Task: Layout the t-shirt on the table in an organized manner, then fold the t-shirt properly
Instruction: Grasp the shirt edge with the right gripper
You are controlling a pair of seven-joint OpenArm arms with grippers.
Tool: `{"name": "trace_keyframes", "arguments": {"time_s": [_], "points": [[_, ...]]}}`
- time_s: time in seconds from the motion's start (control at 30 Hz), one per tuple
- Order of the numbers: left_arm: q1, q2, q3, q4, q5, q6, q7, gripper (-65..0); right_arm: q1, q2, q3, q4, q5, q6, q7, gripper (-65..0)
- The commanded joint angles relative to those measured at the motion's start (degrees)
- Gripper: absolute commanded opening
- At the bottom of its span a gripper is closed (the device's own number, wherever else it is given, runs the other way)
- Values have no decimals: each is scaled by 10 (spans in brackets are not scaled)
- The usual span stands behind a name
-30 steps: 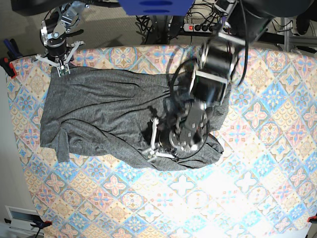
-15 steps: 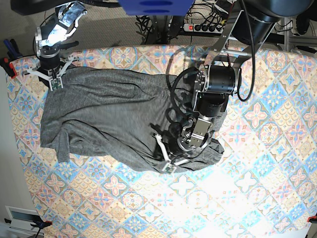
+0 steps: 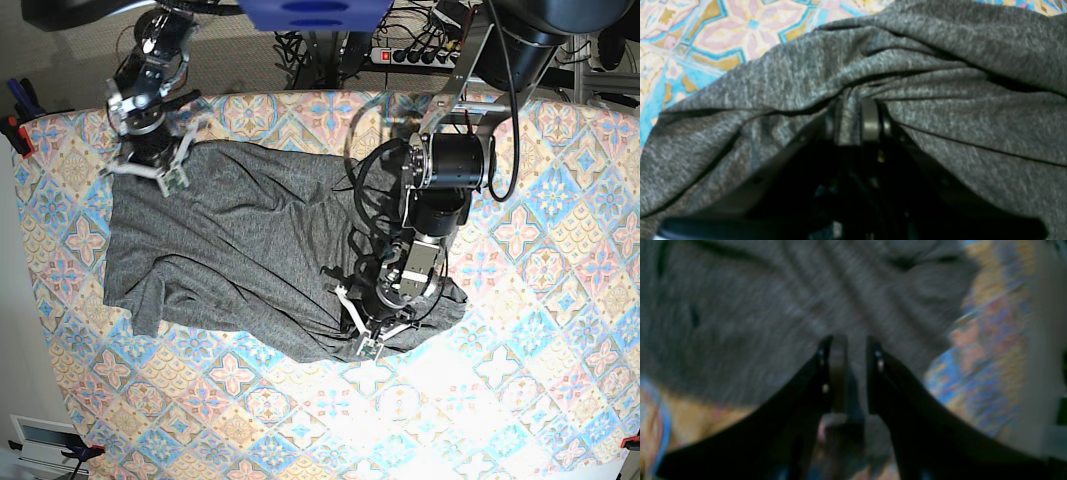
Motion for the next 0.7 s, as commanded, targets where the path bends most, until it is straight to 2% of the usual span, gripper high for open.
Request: {"name": "trace_keyframes", "arguments": {"time_s": [0.0,0.07,0.2,0.47,0.57,0.67], "points": [[-6,3,0,4,4,6,14,-546,-2,6,-7,3,-10,-5,-6,-555],[-4,4,0,4,4,5,14,-546,-11,6,-18,-15,-34,-5,-24,-556],[-6,4,0,4,4,5,14,-546,-31,6,-20,-61,-58,-5,-17,-556],[-7,-6,0,4,4,5,14,-546,-46,6,92,-56,-60,-5,-15,-556],[-7,-8,0,4,4,5,14,-546,-46,6,118,-27,-57,-5,10,-559],[-6,-7,0,4,4,5,14,-546,-46,6,140,19,-57,-5,60,-585]]}}
